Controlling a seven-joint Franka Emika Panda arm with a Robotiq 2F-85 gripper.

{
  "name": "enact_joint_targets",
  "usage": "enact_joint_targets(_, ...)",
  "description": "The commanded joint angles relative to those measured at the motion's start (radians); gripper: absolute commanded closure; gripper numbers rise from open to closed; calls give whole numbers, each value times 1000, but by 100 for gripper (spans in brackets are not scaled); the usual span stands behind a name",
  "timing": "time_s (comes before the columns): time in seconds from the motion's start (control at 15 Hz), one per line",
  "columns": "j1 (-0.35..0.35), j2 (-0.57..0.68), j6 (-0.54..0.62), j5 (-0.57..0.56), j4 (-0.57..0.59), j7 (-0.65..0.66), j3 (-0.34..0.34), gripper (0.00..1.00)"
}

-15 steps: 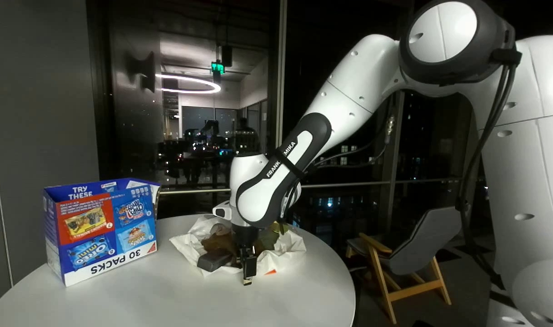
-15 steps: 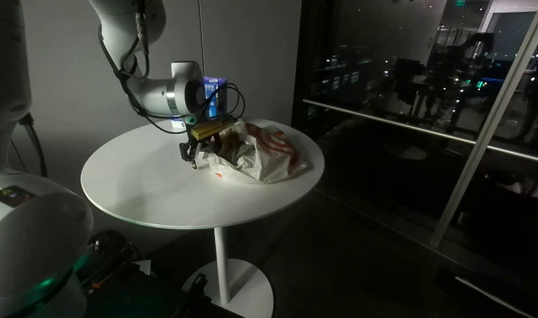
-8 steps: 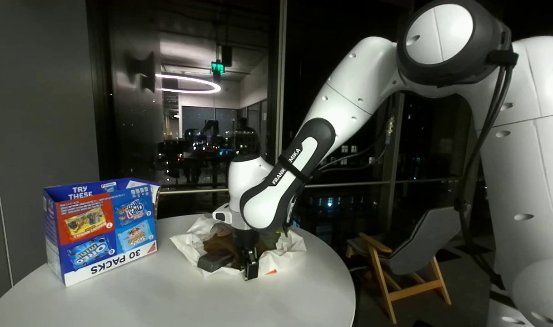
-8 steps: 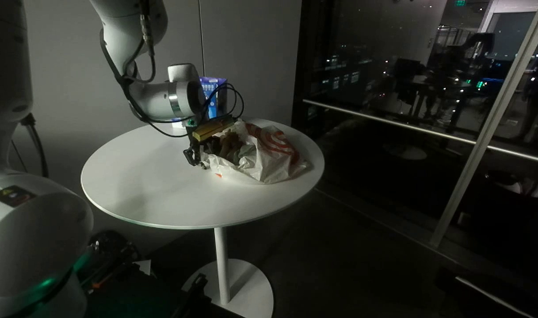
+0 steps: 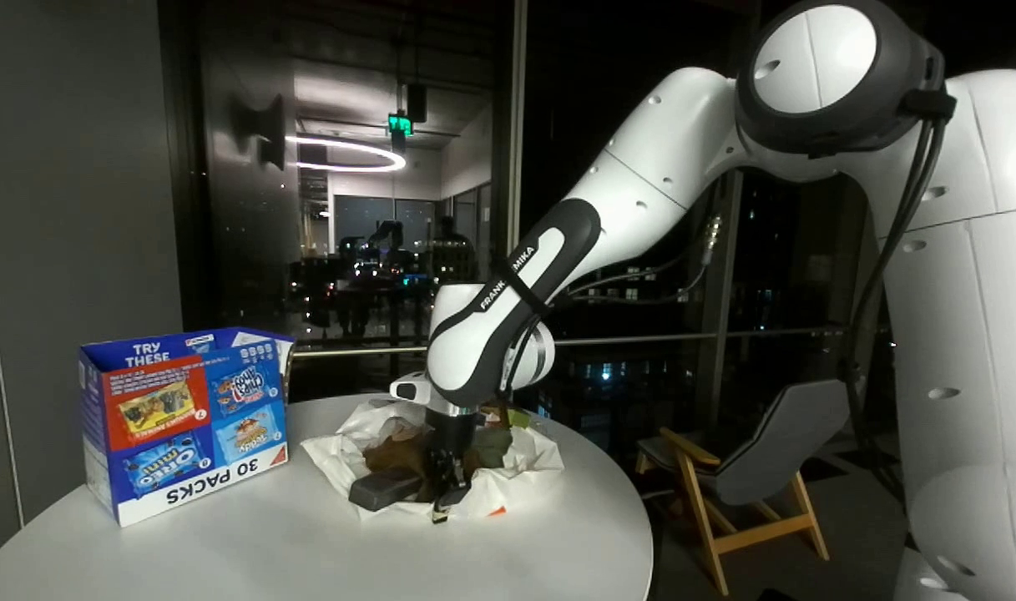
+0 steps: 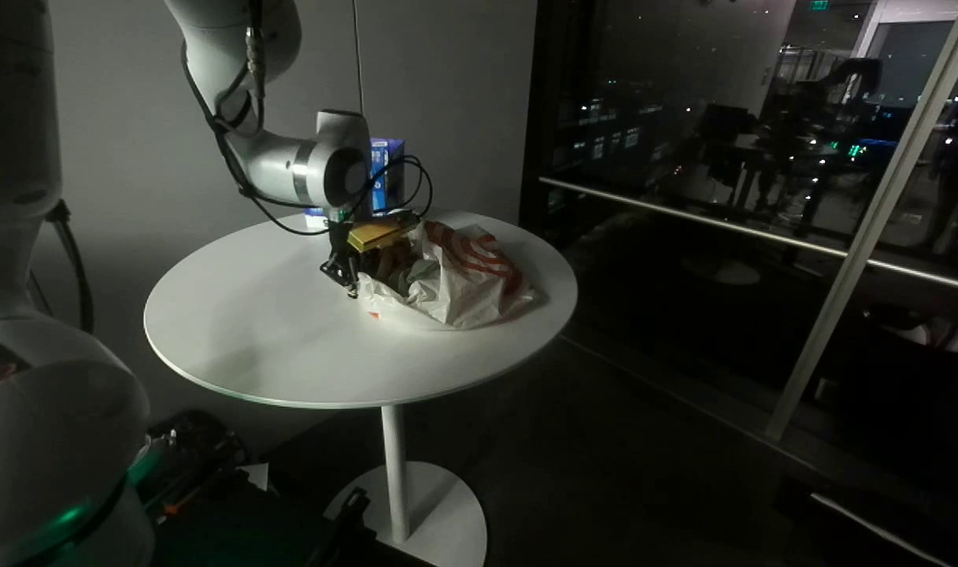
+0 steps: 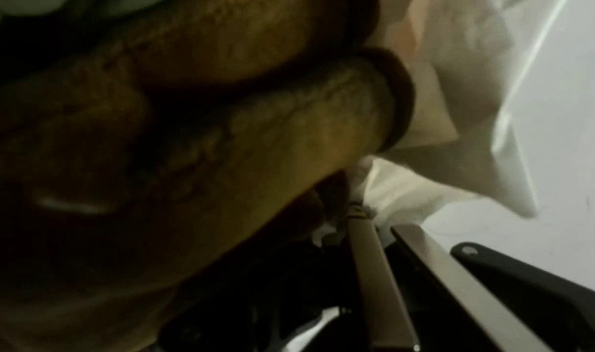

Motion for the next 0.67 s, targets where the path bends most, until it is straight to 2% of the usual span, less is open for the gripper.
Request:
enact_joint_targets(0.0, -135, -45, -57, 228, -41, -273, 165, 92)
enact_joint_targets(0.2, -237, -95, -184, 410, -52, -502, 275, 93)
enact_joint_targets(0.33, -287, -147, -299, 507, -56, -651, 314, 93)
enact_joint_targets(0.47, -306, -222, -448, 577, -60, -787, 311, 93)
enact_joint_targets(0.53, -181, -269, -543, 617, -51, -856, 172, 92)
enact_joint_targets(0.6, -294, -295, -626, 609, -45, -886, 273, 93)
